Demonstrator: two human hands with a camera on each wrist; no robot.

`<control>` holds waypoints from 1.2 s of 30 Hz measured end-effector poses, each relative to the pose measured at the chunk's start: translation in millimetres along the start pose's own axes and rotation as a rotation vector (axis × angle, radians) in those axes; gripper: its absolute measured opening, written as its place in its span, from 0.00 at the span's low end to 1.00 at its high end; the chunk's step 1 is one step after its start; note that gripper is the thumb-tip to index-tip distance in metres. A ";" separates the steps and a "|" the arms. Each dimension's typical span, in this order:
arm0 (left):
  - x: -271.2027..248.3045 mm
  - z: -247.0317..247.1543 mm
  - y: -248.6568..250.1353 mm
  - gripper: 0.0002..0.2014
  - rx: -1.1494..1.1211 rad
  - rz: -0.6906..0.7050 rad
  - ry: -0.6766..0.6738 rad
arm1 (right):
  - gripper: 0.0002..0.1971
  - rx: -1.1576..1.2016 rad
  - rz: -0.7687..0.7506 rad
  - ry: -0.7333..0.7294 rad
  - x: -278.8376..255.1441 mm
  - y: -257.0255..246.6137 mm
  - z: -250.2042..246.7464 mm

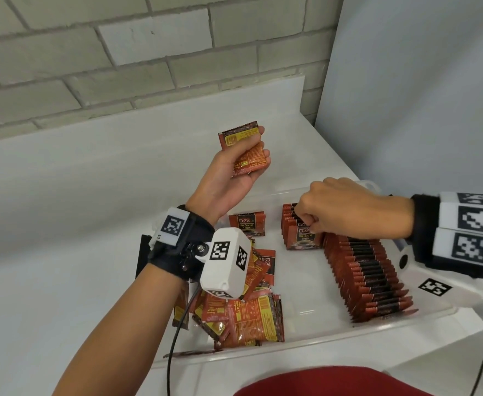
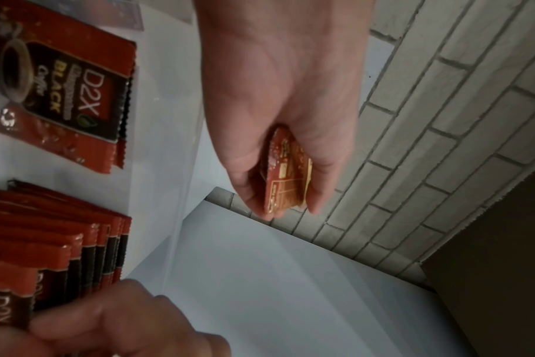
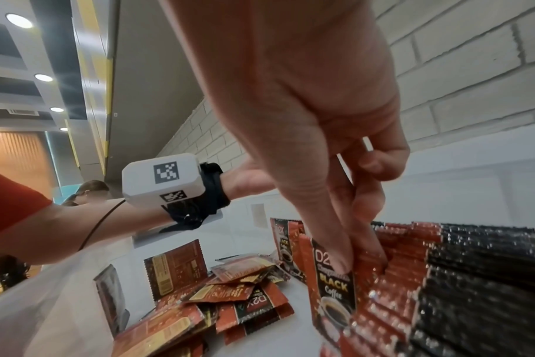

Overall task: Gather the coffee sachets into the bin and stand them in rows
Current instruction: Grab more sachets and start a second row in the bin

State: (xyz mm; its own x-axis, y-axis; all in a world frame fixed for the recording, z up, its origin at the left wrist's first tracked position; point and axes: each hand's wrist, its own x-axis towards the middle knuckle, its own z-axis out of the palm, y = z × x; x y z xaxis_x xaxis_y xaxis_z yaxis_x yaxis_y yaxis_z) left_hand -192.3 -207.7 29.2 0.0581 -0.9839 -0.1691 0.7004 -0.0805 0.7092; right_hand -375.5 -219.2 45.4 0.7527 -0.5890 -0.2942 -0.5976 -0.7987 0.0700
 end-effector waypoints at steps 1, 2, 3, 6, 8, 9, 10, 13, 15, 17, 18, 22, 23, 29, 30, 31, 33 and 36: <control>0.3 -0.3 -0.1 0.08 0.003 0.002 0.008 | 0.10 -0.001 -0.003 -0.006 0.1 0.3 0.0; 0.6 -0.5 -0.4 0.07 0.007 0.004 0.012 | 0.10 -0.001 -0.008 -0.010 0.1 0.9 0.3; 1.1 -0.9 -0.6 0.07 0.012 0.006 0.017 | 0.10 0.001 -0.012 -0.012 0.2 1.7 0.7; 1.2 -1.5 -0.9 0.08 0.022 0.012 0.023 | 0.07 0.019 -0.018 -0.001 0.6 4.0 1.5; 1.0 -1.5 -1.1 0.08 0.022 0.011 0.021 | 0.08 0.050 -0.012 -0.001 0.6 5.4 0.3; 0.8 -1.5 -1.1 0.08 0.023 0.010 0.020 | 0.08 0.079 -0.002 -0.009 0.7 6.6 -1.2; 0.6 -1.5 -1.0 0.08 0.022 0.009 0.018 | 0.09 0.121 0.011 -0.018 0.5 8.0 -3.9; 0.1 -0.9 -0.7 0.07 0.017 0.000 0.012 | 0.12 0.275 0.053 -0.006 2.4 15.8 -17.1; -0.2 -0.4 -0.6 0.07 0.034 -0.005 0.006 | 0.12 0.431 0.077 0.048 4.1 20.6 -28.9; -0.8 0.1 -0.4 0.07 0.063 -0.015 0.005 | 0.12 0.630 0.087 0.119 6.4 23.0 -38.9; -1.0 0.4 -0.2 0.07 0.081 -0.020 0.004 | 0.13 0.726 0.100 0.156 8.2 23.0 -42.1; -3.2 1.4 0.1 0.08 0.147 -0.027 -0.029 | 0.16 1.170 0.163 0.193 16.7 14.8 -42.8; -3.8 1.6 0.0 0.09 0.153 -0.026 -0.043 | 0.16 1.288 0.156 0.183 18.3 11.4 -42.0; -6.0 2.1 -0.1 0.10 0.118 -0.019 -0.105 | 0.07 1.845 0.090 0.195 22.4 -1.9 -37.5; -7.1 3.1 0.2 0.10 0.136 -0.012 -0.107 | 0.07 1.902 0.081 0.223 22.5 -2.0 -37.0; -7.6 4.3 0.3 0.10 0.164 0.000 -0.102 | 0.06 1.942 0.077 0.265 22.6 -1.0 -36.5; -7.1 4.0 0.5 0.13 0.211 0.018 -0.082 | 0.07 1.946 0.075 0.381 20.9 2.1 -37.7; -5.8 1.9 3.9 0.22 0.210 0.007 0.005 | 0.11 1.832 0.060 0.560 15.0 9.6 -42.2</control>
State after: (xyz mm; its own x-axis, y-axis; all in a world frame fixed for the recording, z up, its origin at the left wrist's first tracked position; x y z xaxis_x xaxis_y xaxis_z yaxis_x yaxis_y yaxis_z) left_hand -191.4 -202.6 34.3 0.0663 -0.9838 -0.1663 0.5363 -0.1054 0.8374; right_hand -358.3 -241.0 81.9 0.4893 -0.8721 -0.0078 0.1422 0.0886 -0.9859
